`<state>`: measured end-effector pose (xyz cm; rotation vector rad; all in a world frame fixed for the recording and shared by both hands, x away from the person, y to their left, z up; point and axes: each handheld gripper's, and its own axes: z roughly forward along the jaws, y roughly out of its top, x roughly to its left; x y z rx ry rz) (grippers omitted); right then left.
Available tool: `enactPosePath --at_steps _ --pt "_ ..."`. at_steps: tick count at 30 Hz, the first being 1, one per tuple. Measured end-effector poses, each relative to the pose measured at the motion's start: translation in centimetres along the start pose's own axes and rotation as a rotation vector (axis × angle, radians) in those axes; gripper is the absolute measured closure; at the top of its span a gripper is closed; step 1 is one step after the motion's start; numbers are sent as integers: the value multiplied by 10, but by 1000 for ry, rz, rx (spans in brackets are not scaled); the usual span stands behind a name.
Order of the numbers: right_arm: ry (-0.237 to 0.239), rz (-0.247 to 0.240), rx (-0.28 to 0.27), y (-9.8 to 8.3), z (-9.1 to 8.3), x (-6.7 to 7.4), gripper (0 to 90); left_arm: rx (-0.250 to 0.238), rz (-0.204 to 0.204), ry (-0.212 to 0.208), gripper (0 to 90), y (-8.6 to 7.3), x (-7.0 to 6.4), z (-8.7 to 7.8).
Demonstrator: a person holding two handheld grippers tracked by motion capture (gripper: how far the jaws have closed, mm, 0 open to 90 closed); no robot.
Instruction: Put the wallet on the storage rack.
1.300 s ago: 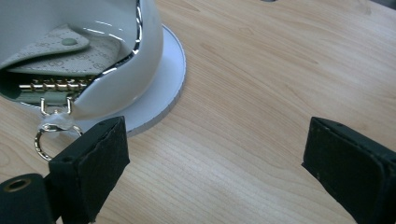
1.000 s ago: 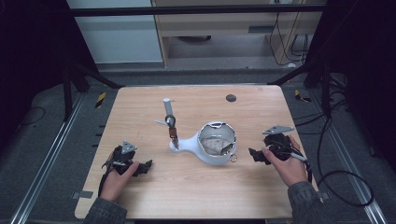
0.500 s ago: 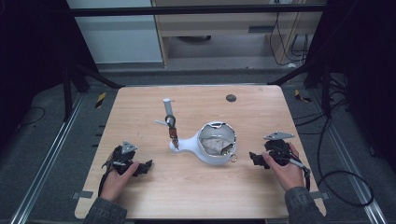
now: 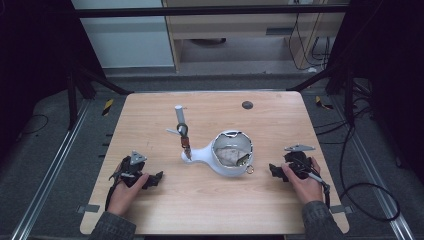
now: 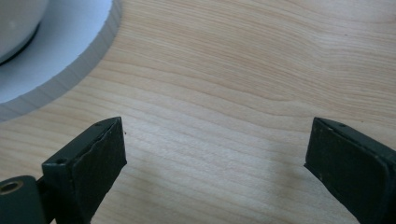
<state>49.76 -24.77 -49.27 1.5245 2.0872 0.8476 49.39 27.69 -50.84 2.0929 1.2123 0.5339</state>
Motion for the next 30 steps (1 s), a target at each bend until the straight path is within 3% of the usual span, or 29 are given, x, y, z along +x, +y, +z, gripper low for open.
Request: enactPosePath --at_steps 5,13,23,30 --pt "-9 44 -7 -3 5 -8 52 0 0 0 0 0 0 0" --pt "-15 58 -10 -5 12 -9 50 0 0 0 0 0 0 0" --pt "-54 13 -34 -8 16 -3 19 0 -1 0 0 0 0 0" --pt "-54 19 -59 -11 17 -2 18 -3 -6 -2 0 0 -1 0"
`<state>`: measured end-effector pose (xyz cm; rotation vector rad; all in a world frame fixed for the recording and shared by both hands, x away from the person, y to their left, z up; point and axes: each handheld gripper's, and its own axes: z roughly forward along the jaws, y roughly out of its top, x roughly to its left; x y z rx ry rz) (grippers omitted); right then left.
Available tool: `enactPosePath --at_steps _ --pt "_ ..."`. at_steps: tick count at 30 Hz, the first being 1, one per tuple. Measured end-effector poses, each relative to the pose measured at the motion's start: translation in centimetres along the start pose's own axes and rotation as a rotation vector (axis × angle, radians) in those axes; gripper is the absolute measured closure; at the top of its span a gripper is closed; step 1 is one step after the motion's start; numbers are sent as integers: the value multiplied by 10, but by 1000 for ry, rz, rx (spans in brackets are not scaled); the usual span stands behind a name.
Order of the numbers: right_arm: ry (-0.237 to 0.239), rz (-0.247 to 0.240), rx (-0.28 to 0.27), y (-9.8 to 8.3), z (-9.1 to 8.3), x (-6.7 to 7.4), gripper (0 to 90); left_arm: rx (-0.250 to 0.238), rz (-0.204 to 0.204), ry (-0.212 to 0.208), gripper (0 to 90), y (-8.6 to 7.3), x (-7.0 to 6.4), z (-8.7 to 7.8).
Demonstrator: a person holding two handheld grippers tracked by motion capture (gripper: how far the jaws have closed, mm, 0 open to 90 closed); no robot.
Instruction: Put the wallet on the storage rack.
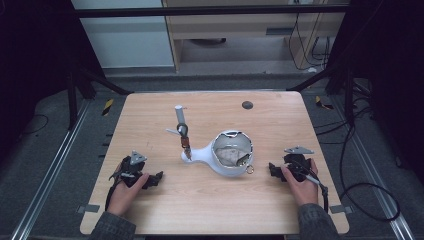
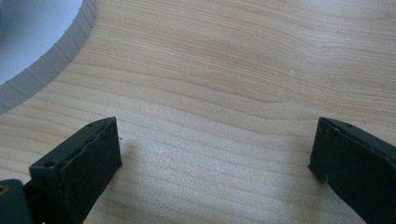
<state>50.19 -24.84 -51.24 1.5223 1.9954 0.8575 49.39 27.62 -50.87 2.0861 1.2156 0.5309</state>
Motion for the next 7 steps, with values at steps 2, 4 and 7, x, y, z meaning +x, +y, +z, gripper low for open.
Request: enactPosePath --at_steps 2,4,7 --pt "-3 1 1 0 0 0 18 0 1 -1 0 0 0 0" --pt "-9 13 0 -1 -1 2 18 0 2 -1 0 0 0 0" --pt "-11 13 1 -1 -1 2 18 0 4 -4 0 1 0 1"
